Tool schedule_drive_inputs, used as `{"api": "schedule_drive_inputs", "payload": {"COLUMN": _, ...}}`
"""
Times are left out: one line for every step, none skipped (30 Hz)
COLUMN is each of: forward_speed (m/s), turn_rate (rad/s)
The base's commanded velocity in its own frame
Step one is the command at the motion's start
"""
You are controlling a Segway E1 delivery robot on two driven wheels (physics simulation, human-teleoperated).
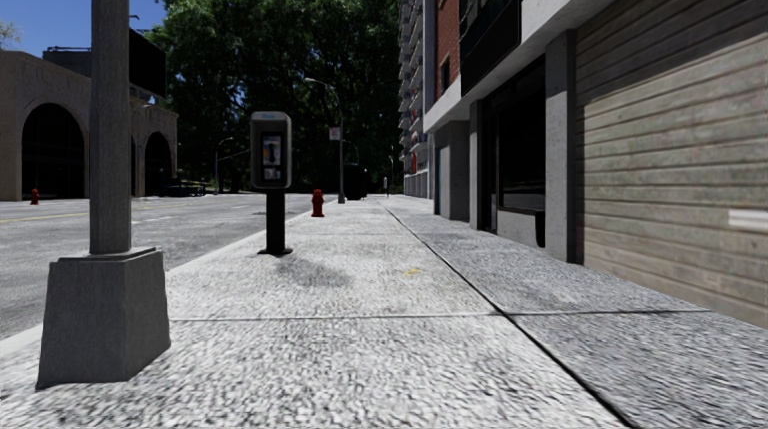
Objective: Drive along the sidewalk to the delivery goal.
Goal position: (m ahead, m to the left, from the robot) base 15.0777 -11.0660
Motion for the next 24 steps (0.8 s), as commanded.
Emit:
{"api": "schedule_drive_inputs", "payload": {"forward_speed": 2.0, "turn_rate": 0.0}}
{"api": "schedule_drive_inputs", "payload": {"forward_speed": 2.0, "turn_rate": 0.0}}
{"api": "schedule_drive_inputs", "payload": {"forward_speed": 2.0, "turn_rate": 0.0}}
{"api": "schedule_drive_inputs", "payload": {"forward_speed": 2.0, "turn_rate": 0.0}}
{"api": "schedule_drive_inputs", "payload": {"forward_speed": 2.0, "turn_rate": 0.0}}
{"api": "schedule_drive_inputs", "payload": {"forward_speed": 2.0, "turn_rate": 0.0}}
{"api": "schedule_drive_inputs", "payload": {"forward_speed": 2.0, "turn_rate": 0.0}}
{"api": "schedule_drive_inputs", "payload": {"forward_speed": 2.0, "turn_rate": 0.0}}
{"api": "schedule_drive_inputs", "payload": {"forward_speed": 2.0, "turn_rate": 0.0}}
{"api": "schedule_drive_inputs", "payload": {"forward_speed": 2.0, "turn_rate": 0.0}}
{"api": "schedule_drive_inputs", "payload": {"forward_speed": 2.0, "turn_rate": 0.0}}
{"api": "schedule_drive_inputs", "payload": {"forward_speed": 2.0, "turn_rate": 0.0}}
{"api": "schedule_drive_inputs", "payload": {"forward_speed": 2.0, "turn_rate": 0.0}}
{"api": "schedule_drive_inputs", "payload": {"forward_speed": 2.0, "turn_rate": 0.0}}
{"api": "schedule_drive_inputs", "payload": {"forward_speed": 2.0, "turn_rate": 0.0}}
{"api": "schedule_drive_inputs", "payload": {"forward_speed": 2.0, "turn_rate": 0.0}}
{"api": "schedule_drive_inputs", "payload": {"forward_speed": 2.0, "turn_rate": 0.0}}
{"api": "schedule_drive_inputs", "payload": {"forward_speed": 2.0, "turn_rate": 0.0}}
{"api": "schedule_drive_inputs", "payload": {"forward_speed": 2.0, "turn_rate": 0.0}}
{"api": "schedule_drive_inputs", "payload": {"forward_speed": 2.0, "turn_rate": 0.0}}
{"api": "schedule_drive_inputs", "payload": {"forward_speed": 2.0, "turn_rate": 0.0}}
{"api": "schedule_drive_inputs", "payload": {"forward_speed": 2.0, "turn_rate": 0.0}}
{"api": "schedule_drive_inputs", "payload": {"forward_speed": 2.0, "turn_rate": 0.0}}
{"api": "schedule_drive_inputs", "payload": {"forward_speed": 2.0, "turn_rate": 0.0}}
